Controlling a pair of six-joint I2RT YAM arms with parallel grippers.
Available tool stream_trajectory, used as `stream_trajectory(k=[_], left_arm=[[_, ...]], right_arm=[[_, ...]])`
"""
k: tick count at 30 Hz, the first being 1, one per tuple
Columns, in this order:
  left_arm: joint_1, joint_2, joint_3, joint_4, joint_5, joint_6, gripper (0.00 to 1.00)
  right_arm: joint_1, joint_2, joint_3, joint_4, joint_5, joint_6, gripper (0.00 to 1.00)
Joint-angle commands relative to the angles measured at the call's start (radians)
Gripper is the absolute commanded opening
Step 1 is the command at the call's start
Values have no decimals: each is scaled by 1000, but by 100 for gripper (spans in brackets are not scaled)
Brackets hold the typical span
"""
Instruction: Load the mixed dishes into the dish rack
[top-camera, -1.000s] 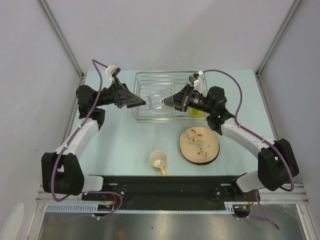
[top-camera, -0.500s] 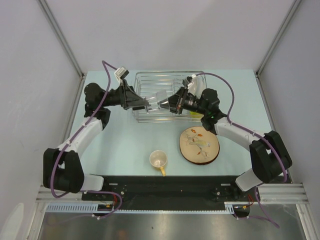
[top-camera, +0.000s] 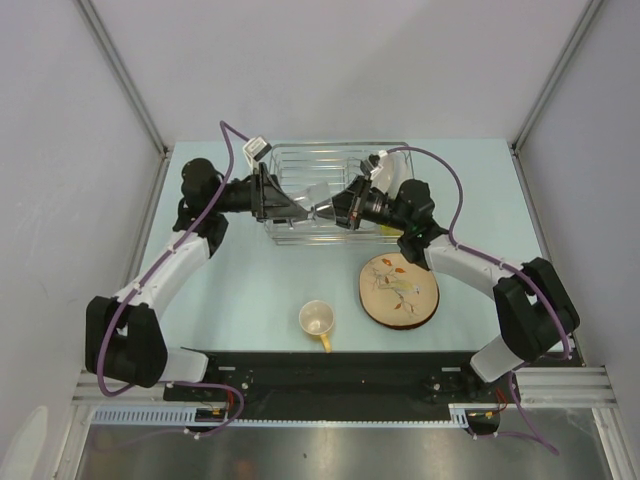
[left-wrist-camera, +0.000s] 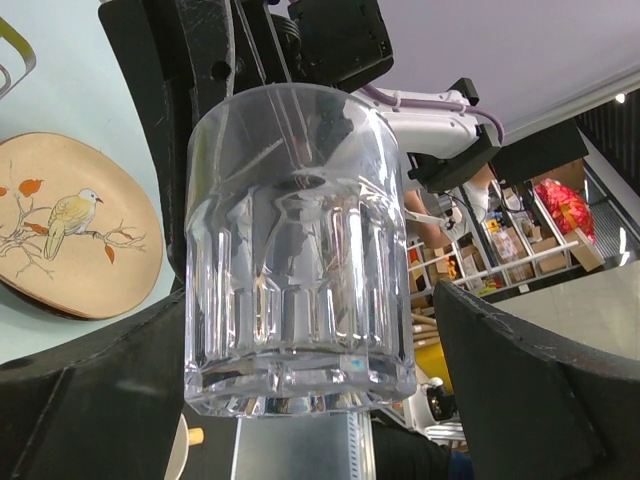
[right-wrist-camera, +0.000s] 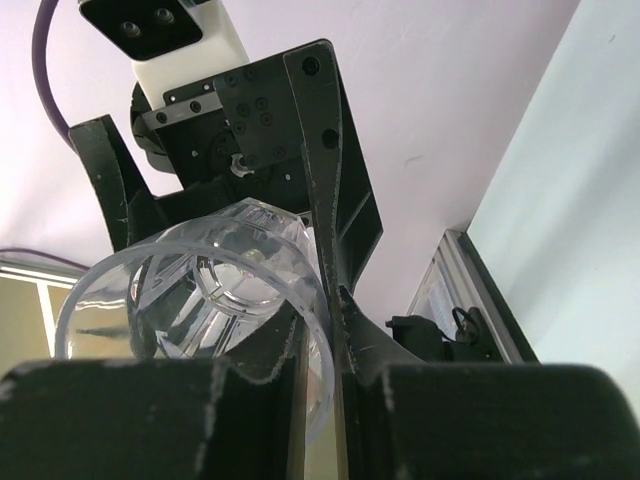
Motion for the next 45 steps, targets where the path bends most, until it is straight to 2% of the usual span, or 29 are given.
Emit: stream_trajectory(k=[1,4,5,6,7,8,9,10,12,13,16,18,19,21,22,23,24,25,26,28,29,32,35,38,41,45], left_arm=[[-11,-8,55,4,-1,42,97],[-11,-11,58,7,5,41,81],[-11,-13,58,9,7,42,70],[-11,-14,58,7,8,45,65],[-11,-16,60,6,10,45,59],[-11,-18,60,3,11,45,48],[-11,-21,63,-2,16,53,42],[-9,-21,68,-15,17,65,31],[-6,-24,93,-93,17,125,20],[-1,-24,104,-127,17,146,11],[15,-22,149,-210,14,203,1],[37,-15,195,-294,14,269,0],[49,-11,218,-406,11,309,0],[87,17,316,-578,-10,493,0],[100,33,366,-823,-60,592,0],[107,59,490,-964,-108,825,0],[106,88,565,-1112,-177,949,0],[98,157,630,-1308,-340,1040,0],[89,192,729,-1374,-414,1161,0],[62,311,817,-1500,-542,1243,0],[49,350,916,-1535,-662,1313,0],[-11,503,1095,-1614,-890,1407,0],[-58,612,1227,-1628,-1042,1456,0],[-93,705,1327,-1623,-1134,1477,0],[-124,752,1361,-1599,-1231,1513,0],[-169,808,1330,-1563,-1343,1582,0]], right_arm=[[26,16,11,22,12,-39,0],[31,23,11,11,11,-47,0],[31,25,11,8,11,-49,0],[31,25,11,-2,12,-58,4],[29,23,13,-11,12,-61,17],[29,22,11,-18,14,-67,24],[25,19,11,-39,12,-75,31],[23,8,11,-54,12,-91,44],[13,-7,13,-119,12,-120,50],[-1,-27,11,-145,12,-151,58],[-47,-61,2,-246,8,-197,64],[-87,-110,-13,-339,-3,-248,65],[-137,-127,-21,-378,-6,-266,66],[-205,-200,-42,-486,-23,-329,67],[-237,-232,-47,-528,-28,-352,68],[-318,-286,-55,-565,-32,-398,68],[-357,-321,-67,-625,-35,-410,68],[-400,-352,-75,-642,-46,-420,68],[-450,-378,-79,-674,-45,-443,68],[-460,-444,-89,-705,-7,-463,67],[-452,-463,-102,-678,1,-460,67],[-454,-530,-145,-651,24,-440,66],[-480,-579,-167,-651,17,-434,66],[-491,-615,-200,-647,17,-420,66],[-509,-653,-260,-627,20,-388,66],[-531,-687,-325,-596,15,-349,66]])
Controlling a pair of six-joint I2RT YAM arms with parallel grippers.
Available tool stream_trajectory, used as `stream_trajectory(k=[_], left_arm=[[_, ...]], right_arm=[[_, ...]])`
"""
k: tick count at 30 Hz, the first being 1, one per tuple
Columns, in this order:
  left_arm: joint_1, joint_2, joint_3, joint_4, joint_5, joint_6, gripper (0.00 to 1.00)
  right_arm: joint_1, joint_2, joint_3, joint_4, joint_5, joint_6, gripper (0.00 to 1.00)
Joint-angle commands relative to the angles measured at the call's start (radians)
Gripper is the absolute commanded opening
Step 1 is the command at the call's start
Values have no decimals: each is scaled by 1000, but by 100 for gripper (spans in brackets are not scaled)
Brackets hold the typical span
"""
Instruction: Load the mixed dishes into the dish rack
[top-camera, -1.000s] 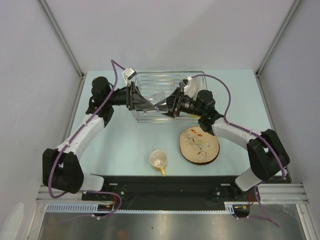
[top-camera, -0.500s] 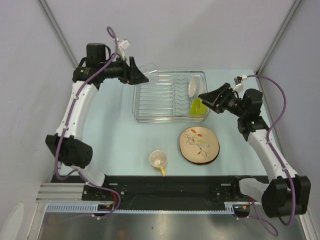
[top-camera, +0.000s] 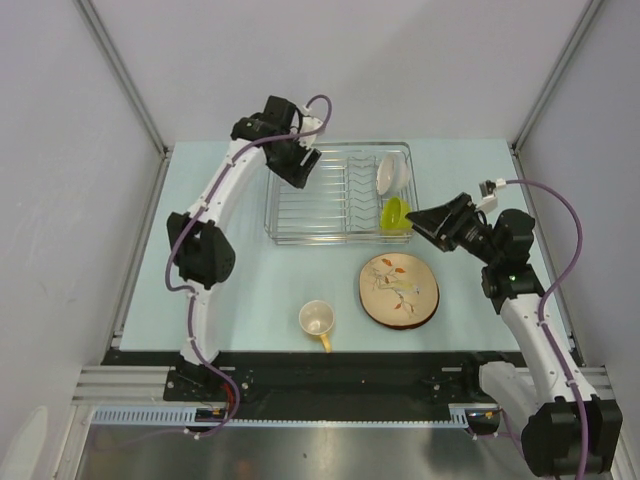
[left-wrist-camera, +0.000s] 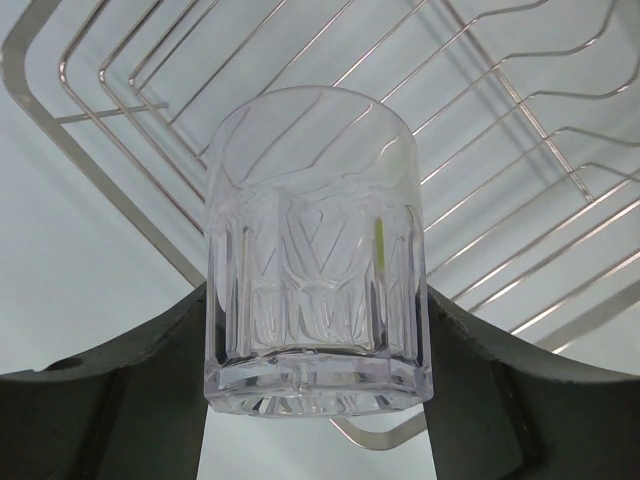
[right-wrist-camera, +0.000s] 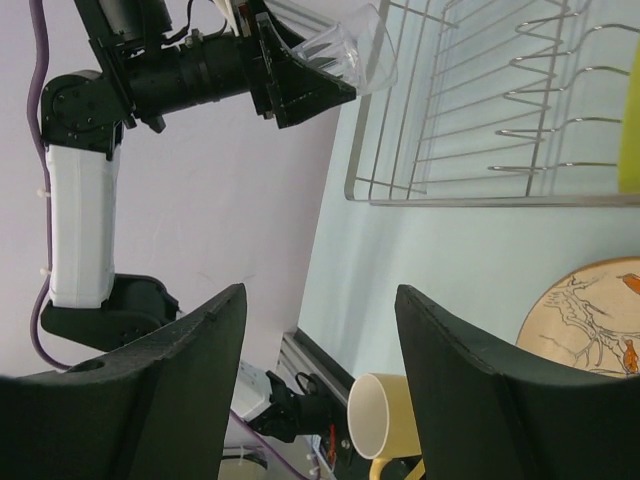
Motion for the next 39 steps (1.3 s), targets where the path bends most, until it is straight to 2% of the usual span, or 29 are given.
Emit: stream_trajectory(k=[1,11,18,27,28,29,31,32,33,39], left_arm=[[-39,13,47,29,-172,122,0],[-58,114,-17,109,-286,250,0],[-61,214,50,81,-281,336,0],[-50,228,53,35,-209,426,2],[-49,229,58,38,-209,434,9],[-47,232,62,41,-210,436,40],[-47,236,64,55,-226,436,69],[-47,234,64,70,-232,431,96],[-47,234,66,76,-236,425,100],[-47,194,62,95,-229,397,100]], right_arm=[[-25,-43,-52,48,-2,50,65],[-42,-75,-92,69,-6,78,63],[-42,-81,-103,69,-9,79,64],[-37,-64,-103,83,-11,87,64],[-36,-64,-105,86,-11,87,64],[-34,-63,-103,86,-12,89,64],[-29,-63,-103,89,-14,89,64],[-28,-59,-103,89,-14,86,65],[-26,-58,-103,87,-14,86,65],[-14,-53,-105,80,-15,72,66]])
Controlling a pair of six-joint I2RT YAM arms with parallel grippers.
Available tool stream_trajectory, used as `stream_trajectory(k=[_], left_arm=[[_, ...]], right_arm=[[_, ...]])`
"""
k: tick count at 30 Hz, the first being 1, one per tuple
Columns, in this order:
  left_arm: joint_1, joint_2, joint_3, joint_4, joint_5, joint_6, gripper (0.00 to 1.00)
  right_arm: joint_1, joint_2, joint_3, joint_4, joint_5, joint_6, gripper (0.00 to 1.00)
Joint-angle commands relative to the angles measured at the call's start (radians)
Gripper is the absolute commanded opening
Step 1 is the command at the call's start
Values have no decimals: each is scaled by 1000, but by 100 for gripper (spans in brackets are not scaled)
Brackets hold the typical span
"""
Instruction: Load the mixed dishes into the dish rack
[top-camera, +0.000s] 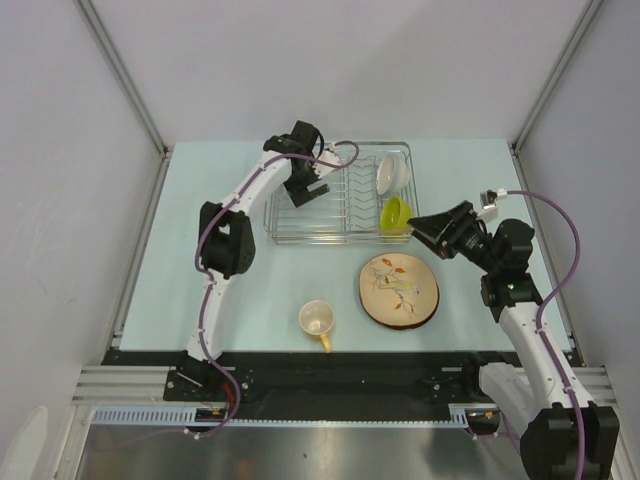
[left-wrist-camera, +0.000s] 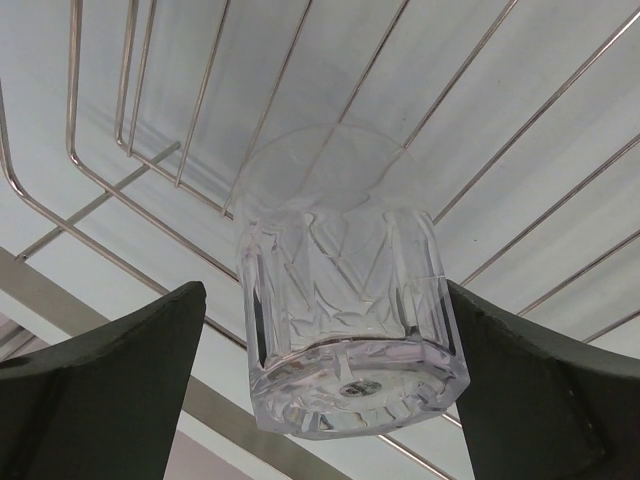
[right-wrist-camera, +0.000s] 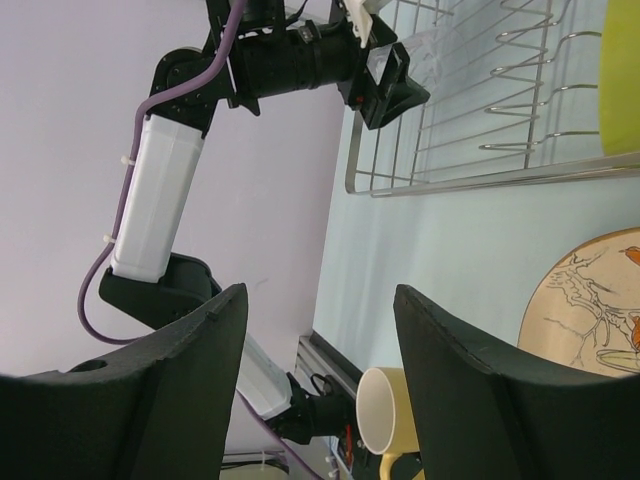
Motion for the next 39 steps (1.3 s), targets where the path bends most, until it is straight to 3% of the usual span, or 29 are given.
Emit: stream_trajectory(k=[1,24,31,34,35,36,39], left_arm=[[6,-47,32,32,6,-10,100],[21,-172,-58,122,-40,43,100],[26,-221,18,68,21,-21,100],[31,-315,12,21,81,-77,100],[35,-373,3,11,139,-93,100],[44,-414,-27,-3,167,-110,100],[75,-567,-130,-17,263,-170,100]], right_arm=[[11,0,0,32,-19,-10,66],[20,-3,1,20,-15,-33,65],[26,-3,10,21,-10,-79,67],[140,29,92,-164,79,-320,67],[195,52,186,-340,134,-393,67],[352,101,233,-420,282,-477,67],[605,195,383,-620,491,-631,68]])
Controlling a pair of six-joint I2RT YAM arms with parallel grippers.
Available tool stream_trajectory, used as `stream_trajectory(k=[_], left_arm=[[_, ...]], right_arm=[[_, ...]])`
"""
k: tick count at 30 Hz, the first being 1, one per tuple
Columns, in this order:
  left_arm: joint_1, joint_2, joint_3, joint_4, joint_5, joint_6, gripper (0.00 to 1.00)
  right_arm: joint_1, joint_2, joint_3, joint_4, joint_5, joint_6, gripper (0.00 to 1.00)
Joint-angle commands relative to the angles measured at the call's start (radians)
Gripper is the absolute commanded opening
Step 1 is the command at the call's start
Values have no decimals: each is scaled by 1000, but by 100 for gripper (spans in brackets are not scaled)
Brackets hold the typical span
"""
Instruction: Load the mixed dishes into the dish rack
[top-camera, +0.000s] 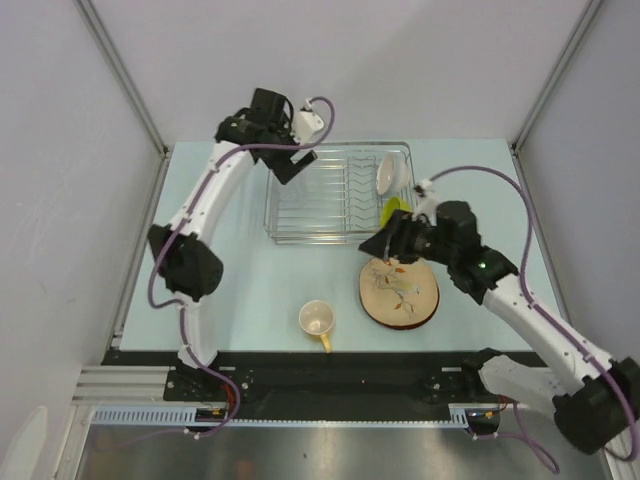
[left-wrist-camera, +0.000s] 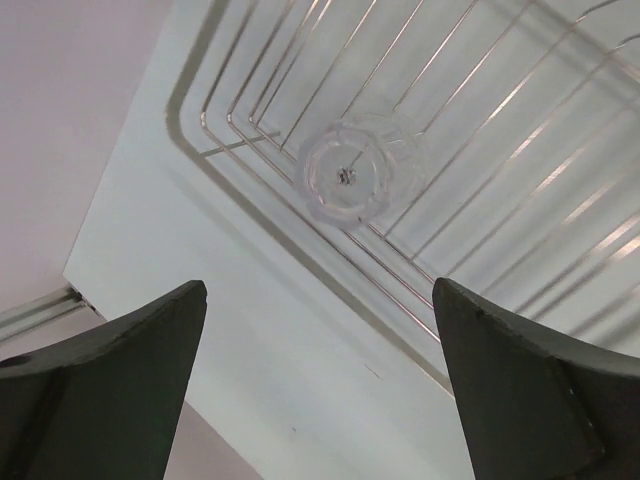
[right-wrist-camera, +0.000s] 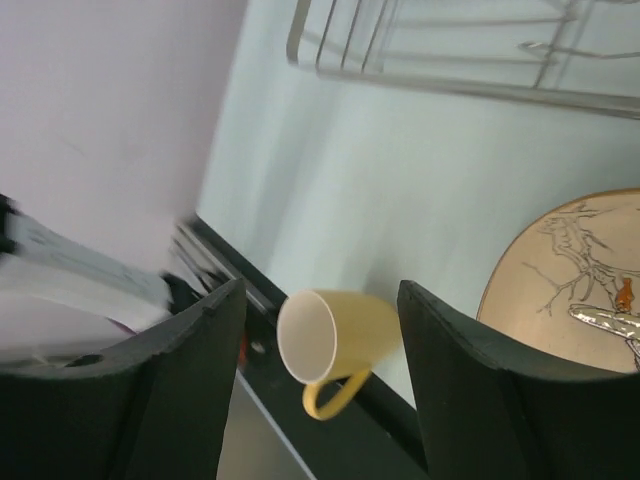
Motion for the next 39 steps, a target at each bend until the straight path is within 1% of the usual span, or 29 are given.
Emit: stream_trajectory(k=[1,2,3,5,6,7,8,9,10,12,13,17,20,24,29,31,35,39], left_arm=[[48,-308,-93,-42,188,-125,100],[57,-350,-161,-45,234,-142,100],[78,-417,-199,-59,266,-156,100],[100,-488,-283,-66,317,-202,100],[120,-521,-382,-62,366,-214,100],[126,-599,-438,-51,383,-235,100],[130,-635,-496,-34,397,-245,100],[132,-676,-606,1,402,-254,100],[132,-736,-656,18,406,-269,100],[135,-781,-755,45,423,-288,100],[137,-807,-776,47,452,-309,100],[138,-838,-835,64,504,-351,100],[140,-838,-840,67,527,-368,100],[140,-848,-855,75,541,-377,100],[140,-855,-866,82,541,-380,100],[140,-856,-865,82,538,-380,100],[141,-855,-852,82,538,-375,100],[153,-848,-820,67,560,-368,100]], right_arm=[[317,118,202,-319,308,-310,68],[354,134,213,-349,328,-318,68],[421,149,241,-365,362,-326,68],[483,188,264,-420,410,-349,67],[516,198,278,-438,448,-358,66],[568,209,284,-471,468,-361,66],[595,229,288,-485,482,-364,66],[613,238,292,-494,518,-361,64],[647,246,295,-506,531,-358,63],[670,266,296,-511,543,-349,62],[678,274,296,-505,542,-347,62],[701,315,307,-477,524,-346,62],[710,352,311,-453,513,-346,61],[716,383,319,-411,484,-335,61],[716,441,327,-376,482,-340,61],[715,468,328,-353,450,-341,60],[710,517,328,-324,441,-344,58],[702,562,328,-313,445,-356,53]])
